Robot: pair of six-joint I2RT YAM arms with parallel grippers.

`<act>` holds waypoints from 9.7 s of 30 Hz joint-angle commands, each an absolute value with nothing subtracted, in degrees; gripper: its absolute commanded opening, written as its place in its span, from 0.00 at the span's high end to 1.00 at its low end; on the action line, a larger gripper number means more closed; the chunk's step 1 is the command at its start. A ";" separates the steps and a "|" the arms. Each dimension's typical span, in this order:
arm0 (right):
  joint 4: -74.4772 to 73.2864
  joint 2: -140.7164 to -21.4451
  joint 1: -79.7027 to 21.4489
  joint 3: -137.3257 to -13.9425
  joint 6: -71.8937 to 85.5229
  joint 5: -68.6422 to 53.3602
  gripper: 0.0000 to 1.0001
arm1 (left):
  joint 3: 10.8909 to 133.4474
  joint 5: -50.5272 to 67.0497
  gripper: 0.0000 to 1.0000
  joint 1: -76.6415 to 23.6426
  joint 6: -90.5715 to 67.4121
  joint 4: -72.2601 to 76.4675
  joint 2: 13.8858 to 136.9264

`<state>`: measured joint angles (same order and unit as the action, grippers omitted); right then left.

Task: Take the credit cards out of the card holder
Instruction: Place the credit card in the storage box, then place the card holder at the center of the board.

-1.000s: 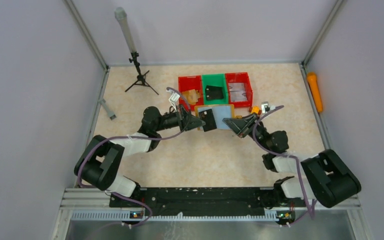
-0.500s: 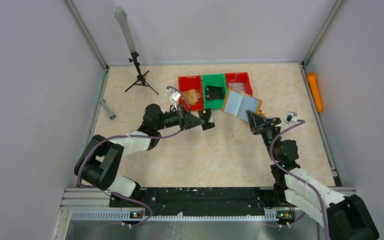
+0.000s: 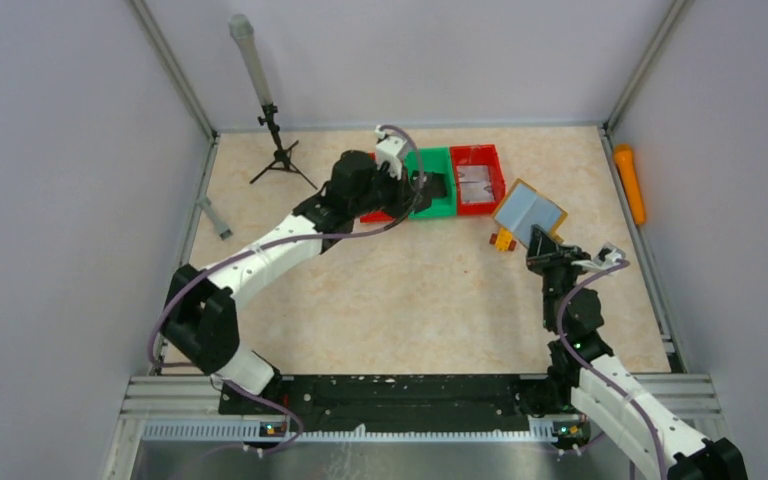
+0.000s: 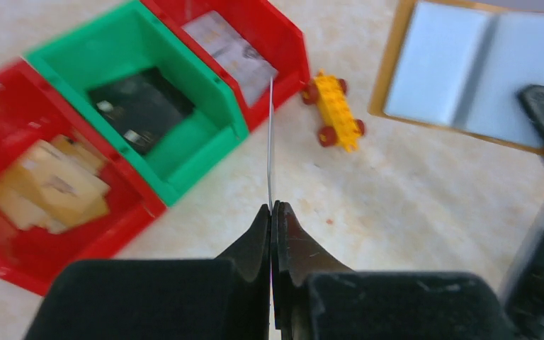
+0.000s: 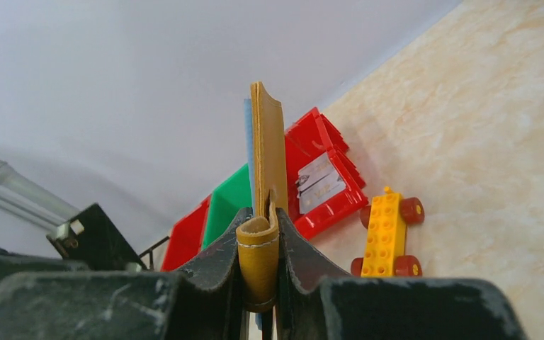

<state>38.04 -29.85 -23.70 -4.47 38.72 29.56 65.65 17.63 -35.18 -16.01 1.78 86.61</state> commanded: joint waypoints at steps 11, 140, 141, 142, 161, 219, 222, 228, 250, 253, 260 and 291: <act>36.10 -24.49 -23.29 -3.19 38.64 35.34 1.00 | 98.15 -18.93 1.00 -44.39 22.96 -21.10 110.84; 80.77 -76.49 -26.02 -13.84 42.37 -21.55 0.94 | 33.17 31.62 1.00 -32.43 -35.70 58.57 85.66; 81.44 -76.95 -26.06 -13.96 42.81 -21.94 0.95 | 33.41 32.68 1.00 -32.45 -36.21 59.14 86.20; 82.13 -77.37 -26.02 -13.91 43.30 -22.23 0.95 | 33.74 33.57 1.00 -32.45 -36.55 59.52 86.66; 64.23 -74.91 -27.25 -17.84 37.21 -17.58 0.86 | 34.98 35.71 1.00 -32.55 -36.63 58.45 87.18; 66.92 -74.41 -31.03 -16.85 39.13 -12.02 1.00 | 43.54 15.77 0.01 -40.28 -19.25 27.92 87.05; 66.92 -74.05 -31.03 -16.68 39.07 -11.96 1.00 | 44.59 14.46 0.07 -40.37 -18.74 26.07 87.48; 66.65 -73.27 -31.03 -16.40 38.87 -11.09 0.97 | 45.68 10.10 0.20 -40.13 -19.05 22.84 87.65; 62.57 -70.80 -30.94 -15.37 37.80 -4.89 0.96 | 38.25 6.17 0.08 -32.99 -25.91 25.25 78.97; 61.79 -70.83 -30.94 -15.55 37.71 -4.49 0.96 | 36.46 4.22 0.03 -32.86 -25.77 25.93 76.58; 62.13 -70.74 -30.87 -15.45 37.93 -4.79 0.96 | 33.14 14.00 0.01 -32.80 -24.44 34.50 74.91; 71.51 -79.24 -30.94 -18.04 40.93 -19.48 0.82 | 38.96 27.70 0.78 -30.89 -29.15 36.92 85.48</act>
